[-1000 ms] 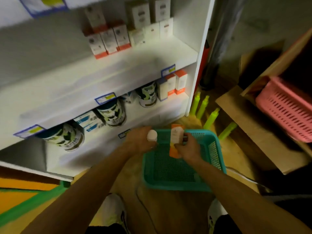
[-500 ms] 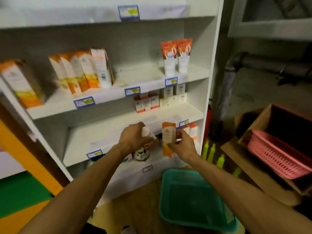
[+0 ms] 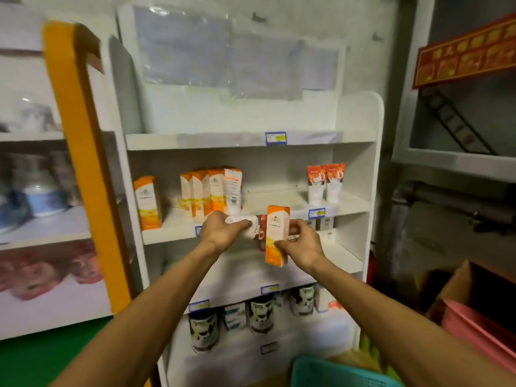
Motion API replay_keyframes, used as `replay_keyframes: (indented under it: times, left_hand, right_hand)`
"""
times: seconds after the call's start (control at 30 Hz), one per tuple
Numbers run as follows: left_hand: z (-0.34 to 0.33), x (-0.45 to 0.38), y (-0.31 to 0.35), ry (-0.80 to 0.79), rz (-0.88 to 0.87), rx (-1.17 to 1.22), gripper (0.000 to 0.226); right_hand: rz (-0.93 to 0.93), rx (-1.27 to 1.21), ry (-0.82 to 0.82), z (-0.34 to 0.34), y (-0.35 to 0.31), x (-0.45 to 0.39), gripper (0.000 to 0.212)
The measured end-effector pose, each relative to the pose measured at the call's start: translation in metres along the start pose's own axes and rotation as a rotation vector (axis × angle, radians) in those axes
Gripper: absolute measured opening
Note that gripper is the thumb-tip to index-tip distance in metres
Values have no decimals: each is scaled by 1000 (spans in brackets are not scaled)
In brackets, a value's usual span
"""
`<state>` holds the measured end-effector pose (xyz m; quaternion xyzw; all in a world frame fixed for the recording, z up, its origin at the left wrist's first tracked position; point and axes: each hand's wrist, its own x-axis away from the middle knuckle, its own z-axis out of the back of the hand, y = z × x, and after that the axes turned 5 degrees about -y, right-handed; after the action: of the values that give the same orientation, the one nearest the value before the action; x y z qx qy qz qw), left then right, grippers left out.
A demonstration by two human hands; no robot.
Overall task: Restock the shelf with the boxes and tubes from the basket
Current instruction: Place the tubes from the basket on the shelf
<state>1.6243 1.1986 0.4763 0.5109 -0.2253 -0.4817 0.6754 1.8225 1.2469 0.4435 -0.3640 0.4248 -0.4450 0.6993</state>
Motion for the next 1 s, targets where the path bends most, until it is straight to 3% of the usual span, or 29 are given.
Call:
replay_keyframes:
  times: [0.1, 0.23, 0.4, 0.5, 0.7, 0.87, 1.0]
  left_hand:
    - [30, -5, 5, 88, 94, 285, 56]
    - [57, -18, 0, 158, 195, 618, 38]
    - [64, -28, -4, 41, 185, 706, 12]
    - [61, -44, -8, 35, 154, 720, 26]
    - [55, -81, -25, 112, -15, 369, 47]
    - [49, -115, -46, 80, -196, 78, 46]
    - [36, -132, -58, 176, -215, 2, 45]
  right_hand:
    - [26, -69, -14, -12, -20, -14, 51]
    - [33, -116, -17, -26, -39, -31, 53]
    - [65, -55, -93, -45, -54, -64, 53]
    - [84, -53, -122, -61, -62, -88, 52]
    - [119, -27, -131, -94, -61, -137, 53]
    - [213, -38, -90, -124, -41, -174, 52]
    - [261, -42, -74, -137, -28, -194, 56]
